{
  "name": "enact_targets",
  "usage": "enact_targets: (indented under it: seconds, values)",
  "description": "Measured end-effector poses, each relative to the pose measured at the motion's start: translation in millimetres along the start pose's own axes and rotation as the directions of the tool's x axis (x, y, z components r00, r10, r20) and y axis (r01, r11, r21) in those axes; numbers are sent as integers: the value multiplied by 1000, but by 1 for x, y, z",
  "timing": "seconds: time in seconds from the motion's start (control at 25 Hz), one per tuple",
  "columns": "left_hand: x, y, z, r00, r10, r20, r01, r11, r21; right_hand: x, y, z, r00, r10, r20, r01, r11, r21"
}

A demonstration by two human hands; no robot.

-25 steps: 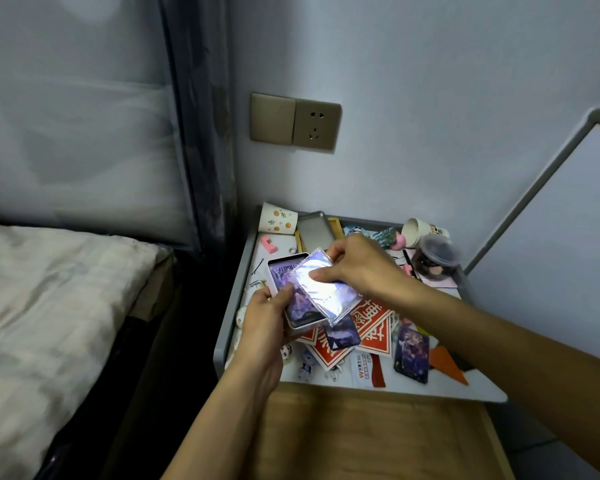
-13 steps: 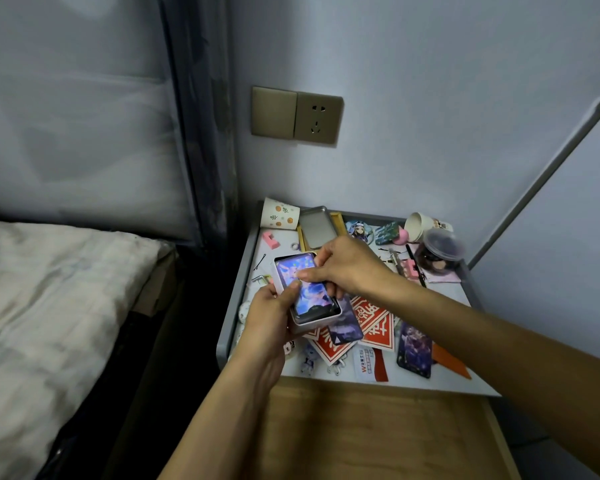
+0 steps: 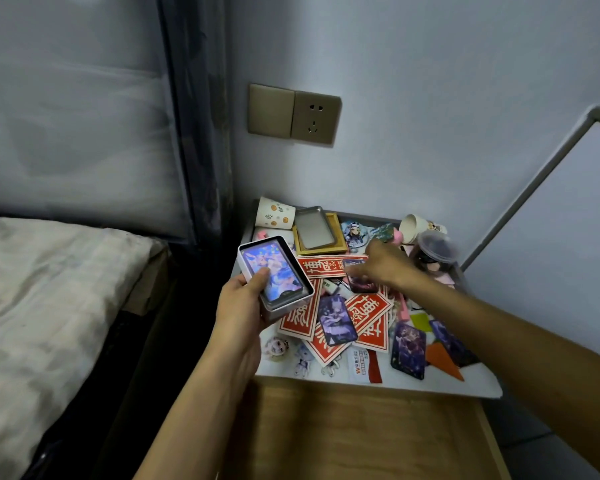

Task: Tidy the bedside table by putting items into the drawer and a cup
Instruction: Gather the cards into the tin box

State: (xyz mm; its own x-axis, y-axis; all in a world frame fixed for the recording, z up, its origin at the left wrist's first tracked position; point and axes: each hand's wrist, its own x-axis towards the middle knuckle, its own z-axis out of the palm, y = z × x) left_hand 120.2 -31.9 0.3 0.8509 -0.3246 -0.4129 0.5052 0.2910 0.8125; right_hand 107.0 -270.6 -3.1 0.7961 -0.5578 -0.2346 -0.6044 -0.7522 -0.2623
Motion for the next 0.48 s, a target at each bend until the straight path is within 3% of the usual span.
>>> enact_targets:
  seconds: [0.32,0.48]
  values:
    - [4,-2,-1,1000,-3,-1,3,1000,3,15,0,21,993,95,-71,-98,994,-49]
    - [4,-2,-2,1000,-14,-5,14,1000,8,18,6,17,994,77,-79,-61,982,181]
